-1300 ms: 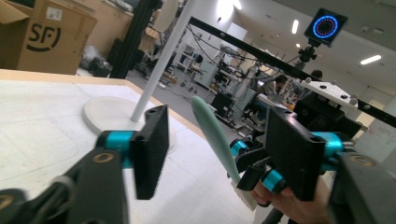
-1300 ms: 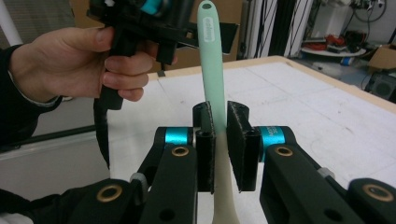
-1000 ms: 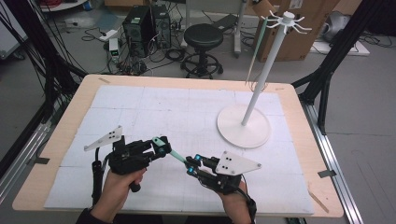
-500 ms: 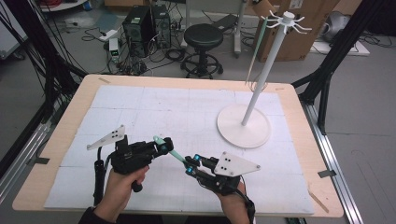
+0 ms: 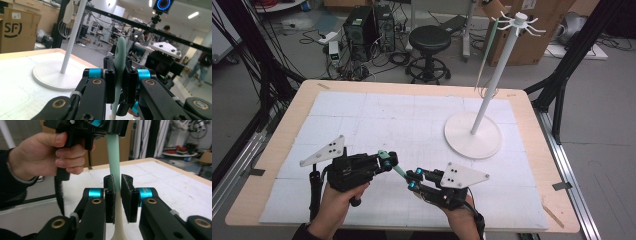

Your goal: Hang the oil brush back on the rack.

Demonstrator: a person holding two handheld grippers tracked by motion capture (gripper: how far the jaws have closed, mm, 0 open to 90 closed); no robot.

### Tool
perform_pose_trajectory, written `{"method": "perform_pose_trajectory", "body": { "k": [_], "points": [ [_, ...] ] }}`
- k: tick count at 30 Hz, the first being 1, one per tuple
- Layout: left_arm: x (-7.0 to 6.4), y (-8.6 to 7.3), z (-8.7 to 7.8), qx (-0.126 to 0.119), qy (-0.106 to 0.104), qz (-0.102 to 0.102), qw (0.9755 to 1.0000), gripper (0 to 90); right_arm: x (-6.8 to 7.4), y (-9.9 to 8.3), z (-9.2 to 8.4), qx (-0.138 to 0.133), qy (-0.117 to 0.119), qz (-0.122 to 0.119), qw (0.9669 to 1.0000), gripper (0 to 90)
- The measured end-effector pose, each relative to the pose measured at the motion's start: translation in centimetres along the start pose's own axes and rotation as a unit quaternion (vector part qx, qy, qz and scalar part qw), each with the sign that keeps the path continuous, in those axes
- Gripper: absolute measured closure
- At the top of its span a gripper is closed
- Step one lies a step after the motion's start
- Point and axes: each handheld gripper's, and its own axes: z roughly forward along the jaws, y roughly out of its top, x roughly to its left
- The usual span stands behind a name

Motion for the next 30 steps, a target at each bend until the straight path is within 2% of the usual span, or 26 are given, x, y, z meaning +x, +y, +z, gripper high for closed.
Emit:
{"method": "perform_pose_trajectory", "body": {
  "k": [1,3,5,7,9,11,14,18,20,24,26,30],
  "points": [
    [-0.1,0.0,0.0,0.002,0.005,0.006,1.0000,83.1,-0.1,0.0,0.0,0.000,0.004,0.002,1.0000,76.7],
    [-0.2,0.1,-0.1,0.007,-0.002,0.009,0.9999,83.2,-0.2,0.0,0.1,0.001,0.012,0.010,0.9999,63.9],
    [-0.1,0.2,-0.2,0.015,-0.007,0.021,0.9997,83.2,-0.4,-0.2,0.1,0.006,0.017,0.015,0.9997,57.2],
    [-0.1,0.4,-0.3,0.021,-0.017,0.028,0.9992,83.2,-0.7,-0.3,0.2,0.007,0.024,0.014,0.9996,49.7],
    [-0.1,0.4,-0.4,0.028,-0.036,0.031,0.9985,83.1,-1.0,-0.3,0.2,0.007,0.047,0.014,0.9988,46.7],
    [-0.1,0.5,-0.5,0.040,-0.055,0.044,0.9967,83.1,-1.2,-0.4,0.2,0.013,0.067,0.009,0.9976,47.1],
    [-0.1,0.5,-0.5,0.056,-0.088,0.053,0.9931,83.1,-1.6,-0.4,0.4,0.019,0.107,0.015,0.9940,49.8],
    [-0.3,0.6,-0.5,0.076,-0.117,0.066,0.9880,83.1,-1.9,-0.4,0.8,0.018,0.168,0.025,0.9853,56.0],
    [-0.4,0.7,-0.4,0.084,-0.131,0.071,0.9853,83.1,-1.8,-0.3,0.9,0.022,0.188,0.027,0.9816,59.6],
    [-0.7,0.8,-0.1,0.098,-0.148,0.081,0.9808,83.1,-1.7,-0.2,1.1,0.022,0.213,0.025,0.9764,66.6],
    [-0.8,0.8,0.0,0.099,-0.151,0.082,0.9803,83.0,-1.5,-0.1,1.2,0.020,0.223,0.025,0.9743,70.2],
    [-1.0,0.7,0.2,0.104,-0.157,0.084,0.9785,83.0,-1.2,-0.1,1.4,0.025,0.228,0.021,0.9731,72.0]
  ]
}}
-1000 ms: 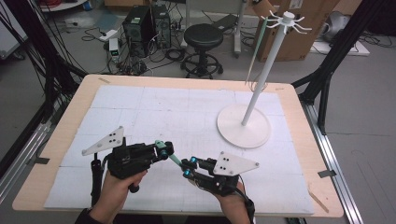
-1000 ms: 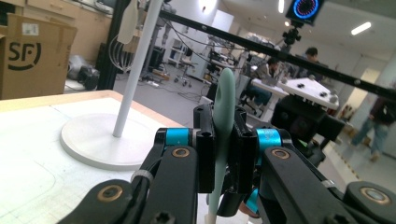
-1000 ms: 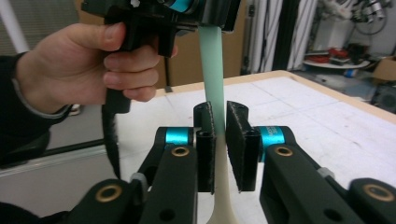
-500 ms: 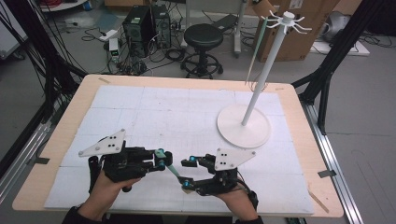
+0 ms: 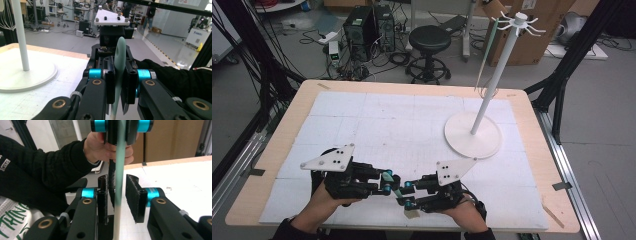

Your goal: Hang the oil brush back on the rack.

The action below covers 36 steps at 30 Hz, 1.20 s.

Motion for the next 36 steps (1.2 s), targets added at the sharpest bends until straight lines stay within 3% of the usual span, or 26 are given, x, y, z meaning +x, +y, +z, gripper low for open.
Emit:
{"method": "perform_pose_trajectory", "body": {
  "k": [5,8,10,12,14,17,21,23,26,28,32,36],
  "points": [
    [-0.1,0.0,0.3,-0.001,-0.004,0.005,1.0000,83.0,0.1,0.1,0.2,-0.004,0.001,-0.005,1.0000,82.5],
    [-0.2,0.0,0.3,-0.011,0.001,0.010,0.9999,82.7,0.2,0.0,0.1,-0.013,-0.005,-0.007,0.9999,83.2],
    [-0.3,0.0,0.2,-0.023,0.015,0.029,0.9992,81.6,0.2,0.0,0.0,-0.021,-0.017,-0.009,0.9996,83.6],
    [-0.4,0.1,0.0,-0.043,0.042,0.048,0.9970,63.0,0.1,0.0,-0.2,-0.027,-0.038,-0.010,0.9988,83.7],
    [-0.3,0.1,-0.5,-0.053,0.069,0.037,0.9955,52.2,-0.1,0.0,-0.6,-0.033,-0.055,-0.005,0.9979,83.8],
    [0.2,-0.2,-1.5,-0.068,0.110,0.014,0.9915,39.8,-0.5,0.1,-1.6,-0.046,-0.088,-0.002,0.9951,83.8],
    [0.7,-1.3,-2.9,-0.083,0.166,0.005,0.9826,28.4,-1.2,0.3,-3.4,-0.071,-0.127,0.005,0.9893,83.8],
    [0.9,-1.8,-3.5,-0.083,0.187,0.002,0.9788,25.8,-1.7,0.6,-4.4,-0.080,-0.141,0.008,0.9867,83.7],
    [1.0,-2.5,-4.0,-0.073,0.213,0.014,0.9742,19.1,-2.3,1.3,-5.7,-0.089,-0.155,0.010,0.9839,83.7],
    [1.1,-3.0,-4.4,-0.072,0.216,0.014,0.9736,18.9,-2.8,1.8,-6.4,-0.090,-0.162,0.009,0.9826,83.7],
    [1.2,-3.7,-5.0,-0.070,0.231,0.024,0.9701,19.0,-3.5,2.8,-7.9,-0.102,-0.172,0.015,0.9797,83.7],
    [1.3,-4.3,-5.7,-0.080,0.251,0.032,0.9642,18.9,-4.1,3.9,-9.5,-0.112,-0.185,0.018,0.9761,83.7]
  ]
}}
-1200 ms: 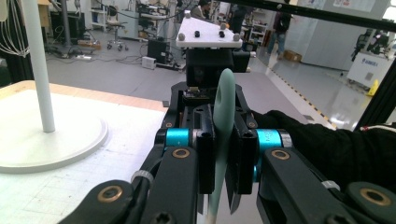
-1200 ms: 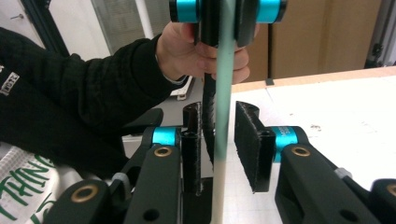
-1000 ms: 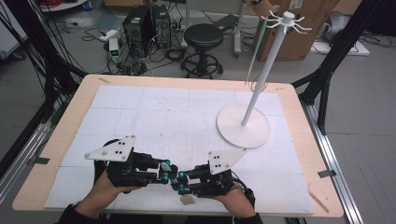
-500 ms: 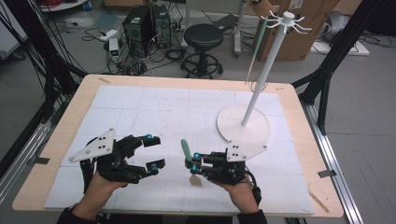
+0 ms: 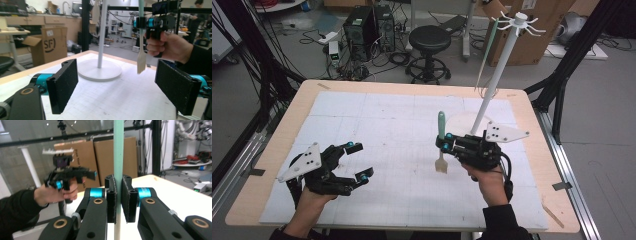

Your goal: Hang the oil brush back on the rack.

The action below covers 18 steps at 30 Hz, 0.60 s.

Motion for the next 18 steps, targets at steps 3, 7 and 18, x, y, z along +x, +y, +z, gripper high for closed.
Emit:
{"method": "perform_pose_trajectory", "body": {
  "k": [3,7,18],
  "points": [
    [0.3,-0.5,-0.5,0.003,0.010,-0.001,0.9999,18.4,-0.9,1.1,-0.8,-0.011,-0.010,-0.001,0.9999,83.7],
    [0.6,-0.8,-0.9,0.014,0.019,-0.003,0.9997,18.3,-2.0,3.1,-2.0,-0.017,-0.026,0.000,0.9995,83.7],
    [0.7,-0.8,-1.2,0.014,0.023,-0.002,0.9996,18.5,-4.5,7.1,-4.2,-0.044,-0.063,-0.008,0.9970,83.6]
  ]
}}
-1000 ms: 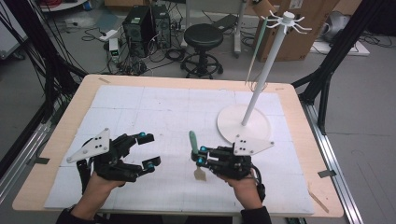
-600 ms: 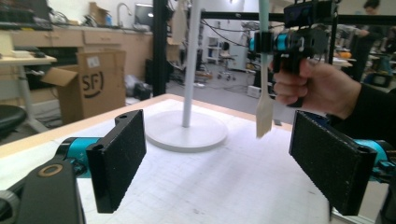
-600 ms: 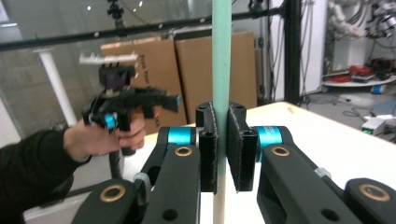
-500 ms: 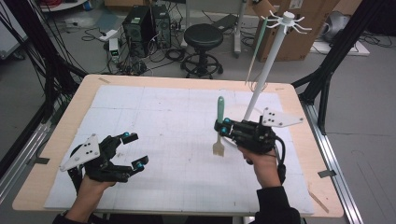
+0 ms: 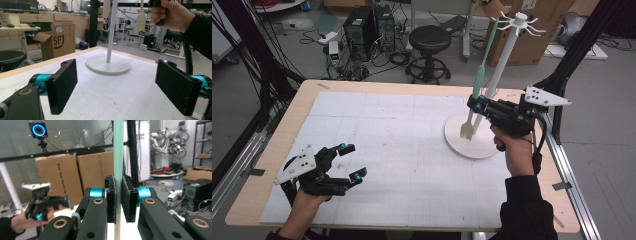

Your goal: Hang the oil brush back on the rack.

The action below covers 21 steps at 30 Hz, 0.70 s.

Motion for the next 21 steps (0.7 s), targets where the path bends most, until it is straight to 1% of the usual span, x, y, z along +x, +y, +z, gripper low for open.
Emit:
{"method": "perform_pose_trajectory", "body": {
  "k": [5,6,10,12,14,21],
  "points": [
    [0.0,0.0,-0.1,0.000,0.001,0.000,1.0000,18.4,-0.9,1.6,-0.6,-0.006,-0.014,0.003,0.9999,83.7],
    [0.0,0.0,-0.1,0.000,0.002,0.000,1.0000,18.5,-1.0,1.8,-0.7,-0.007,-0.018,0.000,0.9998,83.7],
    [0.0,0.0,0.0,0.001,0.002,0.000,1.0000,18.5,-1.6,2.8,-1.3,-0.014,-0.025,0.003,0.9996,83.6],
    [0.0,0.0,0.1,0.001,0.002,-0.001,1.0000,18.5,-2.0,3.2,-1.5,-0.022,-0.027,0.010,0.9993,83.6],
    [0.0,-0.1,0.1,0.000,0.002,-0.004,1.0000,18.5,-2.4,3.5,-1.7,-0.020,-0.033,0.012,0.9992,83.6],
    [0.0,0.0,0.1,-0.001,0.000,-0.003,1.0000,18.5,-3.6,4.2,-2.3,-0.029,-0.048,0.022,0.9982,83.6]
  ]
}}
